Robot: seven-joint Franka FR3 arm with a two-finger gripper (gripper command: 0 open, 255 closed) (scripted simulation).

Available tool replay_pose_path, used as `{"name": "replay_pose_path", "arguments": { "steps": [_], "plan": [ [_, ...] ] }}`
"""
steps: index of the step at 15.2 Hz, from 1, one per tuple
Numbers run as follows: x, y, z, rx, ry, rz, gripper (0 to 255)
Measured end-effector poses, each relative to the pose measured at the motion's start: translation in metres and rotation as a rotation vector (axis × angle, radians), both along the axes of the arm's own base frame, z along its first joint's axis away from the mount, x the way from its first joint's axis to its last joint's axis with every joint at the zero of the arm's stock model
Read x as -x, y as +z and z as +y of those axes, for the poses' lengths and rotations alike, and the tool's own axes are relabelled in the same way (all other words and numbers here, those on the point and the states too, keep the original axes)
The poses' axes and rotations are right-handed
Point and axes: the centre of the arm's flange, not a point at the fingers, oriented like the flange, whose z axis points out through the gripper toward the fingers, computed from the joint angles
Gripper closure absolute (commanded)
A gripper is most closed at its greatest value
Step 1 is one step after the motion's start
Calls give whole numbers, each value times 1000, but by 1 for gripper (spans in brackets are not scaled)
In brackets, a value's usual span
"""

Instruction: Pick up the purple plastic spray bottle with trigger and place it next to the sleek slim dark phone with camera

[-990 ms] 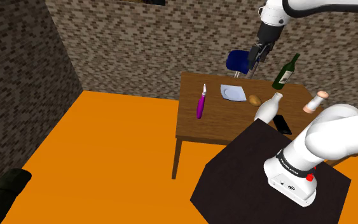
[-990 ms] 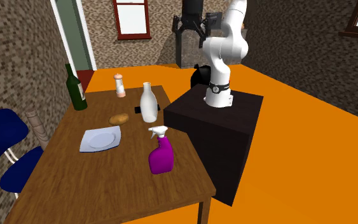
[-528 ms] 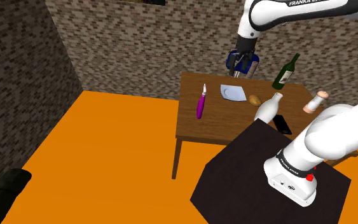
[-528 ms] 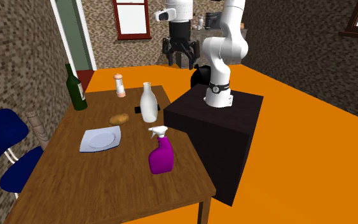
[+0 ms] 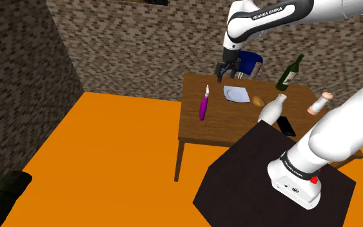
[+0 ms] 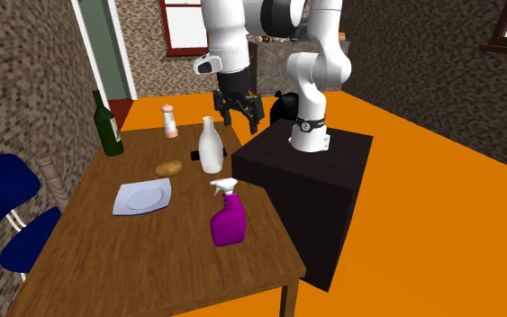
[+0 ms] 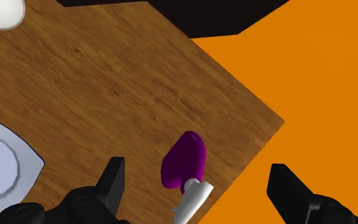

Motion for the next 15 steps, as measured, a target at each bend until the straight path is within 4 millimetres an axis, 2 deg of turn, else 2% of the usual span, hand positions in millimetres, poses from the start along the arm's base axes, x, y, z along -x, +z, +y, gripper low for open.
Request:
{"name": "replay_pose_path", "arguments": {
  "steps": [9,15],
  "plan": [
    [-79,-99,-27,-49,-109,67,0],
    [-119,-167,-45,-82,-182,113,0]
  ]
}}
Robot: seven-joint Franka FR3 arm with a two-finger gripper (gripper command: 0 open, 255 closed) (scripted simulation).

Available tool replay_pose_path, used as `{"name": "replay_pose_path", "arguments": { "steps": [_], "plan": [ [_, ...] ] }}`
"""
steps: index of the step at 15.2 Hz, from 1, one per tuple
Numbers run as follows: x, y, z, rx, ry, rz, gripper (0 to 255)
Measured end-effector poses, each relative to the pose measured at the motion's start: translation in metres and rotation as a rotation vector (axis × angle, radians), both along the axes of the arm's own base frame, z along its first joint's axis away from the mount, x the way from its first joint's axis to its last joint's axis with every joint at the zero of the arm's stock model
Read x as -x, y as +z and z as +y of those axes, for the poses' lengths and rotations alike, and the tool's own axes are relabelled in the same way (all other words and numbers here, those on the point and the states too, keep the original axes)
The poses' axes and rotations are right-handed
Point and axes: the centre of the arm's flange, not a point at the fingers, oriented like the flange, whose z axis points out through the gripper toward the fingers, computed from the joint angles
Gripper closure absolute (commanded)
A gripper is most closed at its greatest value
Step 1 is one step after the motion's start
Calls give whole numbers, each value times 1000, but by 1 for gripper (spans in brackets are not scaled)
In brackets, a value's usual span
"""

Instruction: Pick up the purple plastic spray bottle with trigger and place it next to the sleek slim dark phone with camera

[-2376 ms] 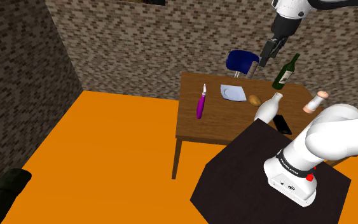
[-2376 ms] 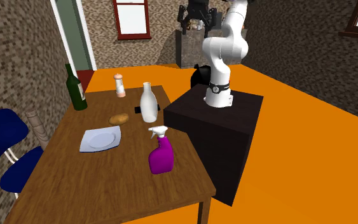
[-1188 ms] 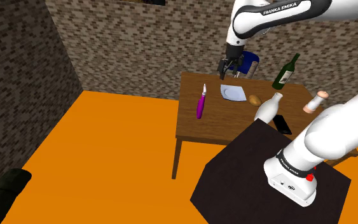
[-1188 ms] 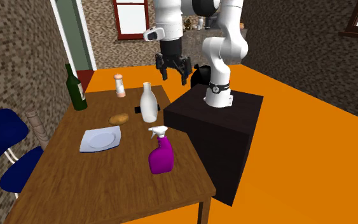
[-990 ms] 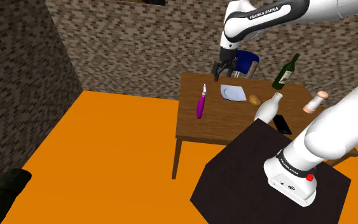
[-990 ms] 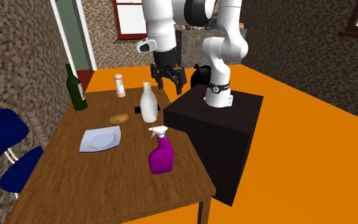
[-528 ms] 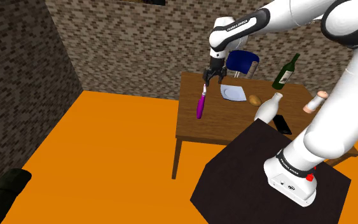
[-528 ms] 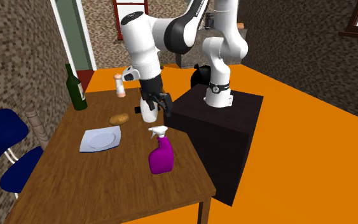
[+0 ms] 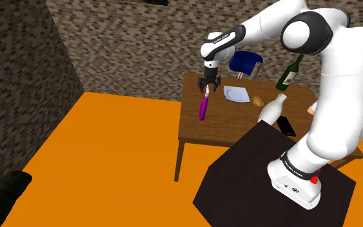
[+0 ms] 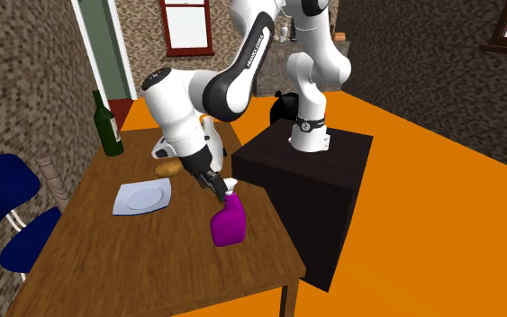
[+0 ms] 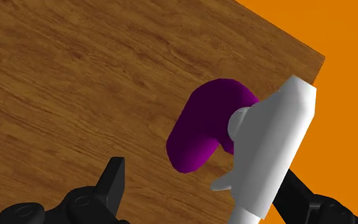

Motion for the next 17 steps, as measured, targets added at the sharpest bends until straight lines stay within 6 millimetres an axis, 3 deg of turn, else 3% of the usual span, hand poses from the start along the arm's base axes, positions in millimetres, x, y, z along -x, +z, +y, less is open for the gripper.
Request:
{"name": "replay_pose_path", "arguments": {
  "steps": [5,12,17],
  "plan": [
    [-33,-56,-14,-23,-51,33,0],
    [-27,-90,-8,-26,-56,35,0],
    [-26,-95,-7,-26,-56,35,0]
  ]
}}
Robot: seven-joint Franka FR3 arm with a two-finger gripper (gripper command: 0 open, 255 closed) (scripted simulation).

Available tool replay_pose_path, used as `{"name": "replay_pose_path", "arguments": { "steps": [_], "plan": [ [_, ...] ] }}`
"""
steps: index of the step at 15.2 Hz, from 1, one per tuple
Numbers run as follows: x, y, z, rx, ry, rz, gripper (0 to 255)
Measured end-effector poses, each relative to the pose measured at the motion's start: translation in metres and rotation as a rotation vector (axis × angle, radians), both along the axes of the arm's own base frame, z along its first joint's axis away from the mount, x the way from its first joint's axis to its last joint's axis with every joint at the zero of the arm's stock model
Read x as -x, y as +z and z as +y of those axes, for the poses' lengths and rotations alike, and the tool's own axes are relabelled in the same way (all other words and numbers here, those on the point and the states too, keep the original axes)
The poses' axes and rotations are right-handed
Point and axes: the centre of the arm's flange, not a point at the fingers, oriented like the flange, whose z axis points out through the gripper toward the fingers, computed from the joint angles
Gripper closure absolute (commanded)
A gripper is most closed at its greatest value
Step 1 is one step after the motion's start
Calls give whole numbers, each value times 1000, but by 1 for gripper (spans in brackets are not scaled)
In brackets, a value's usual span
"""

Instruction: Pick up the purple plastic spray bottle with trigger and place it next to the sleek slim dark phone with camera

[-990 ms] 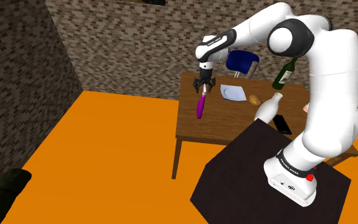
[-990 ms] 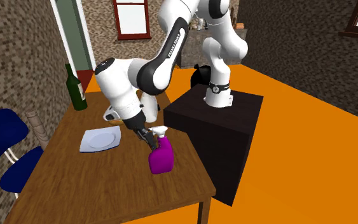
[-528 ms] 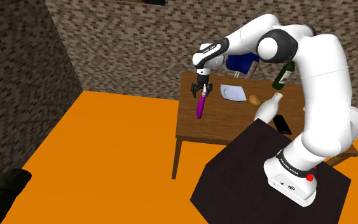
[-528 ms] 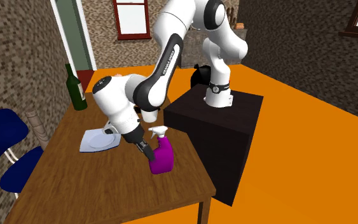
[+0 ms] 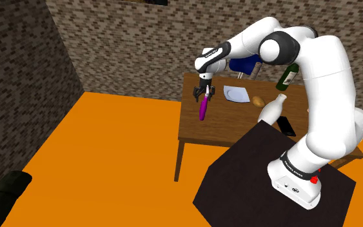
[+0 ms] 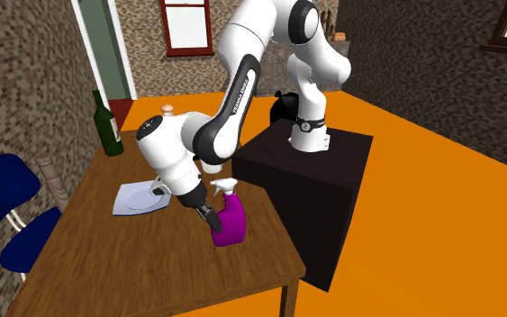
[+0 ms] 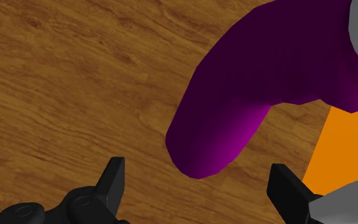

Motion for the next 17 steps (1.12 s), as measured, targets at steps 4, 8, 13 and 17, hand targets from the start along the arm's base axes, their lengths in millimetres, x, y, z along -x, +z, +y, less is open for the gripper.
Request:
{"name": "replay_pose_path", "arguments": {
  "steps": [4,8,13,17],
  "plan": [
    [0,0,0,0,0,0,255],
    [0,1,-1,1,0,-2,255],
    [0,3,0,1,0,-1,255],
    [0,21,0,0,0,0,255]
  ]
}}
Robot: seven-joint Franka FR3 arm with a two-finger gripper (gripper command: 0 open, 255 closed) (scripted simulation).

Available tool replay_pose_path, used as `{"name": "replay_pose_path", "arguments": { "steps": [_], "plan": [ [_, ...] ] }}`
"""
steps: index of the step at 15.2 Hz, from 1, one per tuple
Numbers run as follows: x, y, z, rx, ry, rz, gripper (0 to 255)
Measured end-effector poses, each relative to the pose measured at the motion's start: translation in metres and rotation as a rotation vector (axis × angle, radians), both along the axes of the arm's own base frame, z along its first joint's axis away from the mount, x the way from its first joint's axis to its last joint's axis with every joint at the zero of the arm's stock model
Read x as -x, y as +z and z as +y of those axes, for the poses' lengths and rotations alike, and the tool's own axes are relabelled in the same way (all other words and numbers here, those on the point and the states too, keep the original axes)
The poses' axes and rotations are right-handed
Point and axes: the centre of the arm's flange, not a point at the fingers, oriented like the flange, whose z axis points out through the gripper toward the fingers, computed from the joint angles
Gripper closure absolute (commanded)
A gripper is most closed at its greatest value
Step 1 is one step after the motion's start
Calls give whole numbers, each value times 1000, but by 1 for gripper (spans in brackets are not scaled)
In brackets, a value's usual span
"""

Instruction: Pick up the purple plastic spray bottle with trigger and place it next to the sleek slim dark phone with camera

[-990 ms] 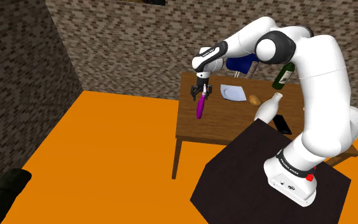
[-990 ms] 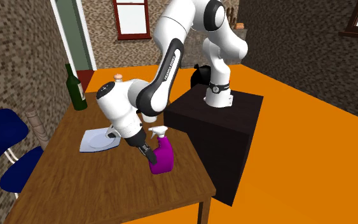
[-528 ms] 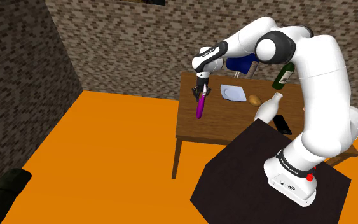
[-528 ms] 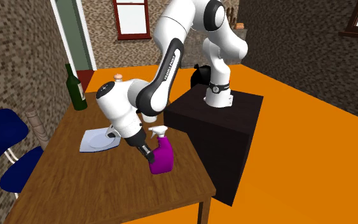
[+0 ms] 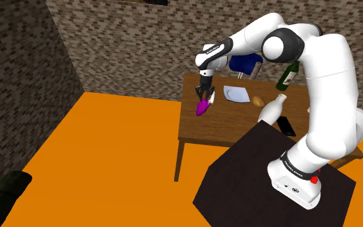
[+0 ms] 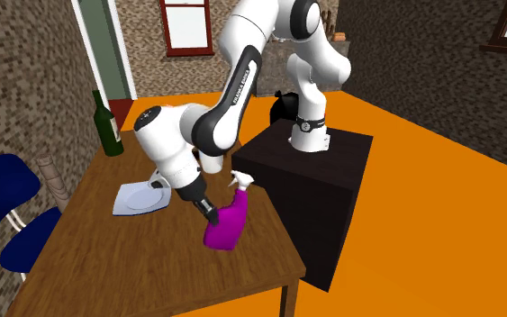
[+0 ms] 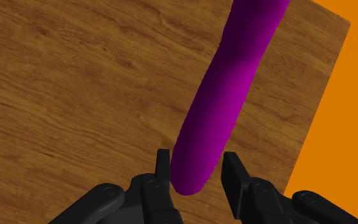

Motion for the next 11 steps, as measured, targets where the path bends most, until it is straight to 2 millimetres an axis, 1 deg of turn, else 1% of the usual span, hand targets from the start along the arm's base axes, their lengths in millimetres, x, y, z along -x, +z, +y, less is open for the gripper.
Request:
{"name": "replay_pose_path", "arguments": {
  "steps": [11],
  "plan": [
    [0,59,-1,0,0,0,255]
  ]
}}
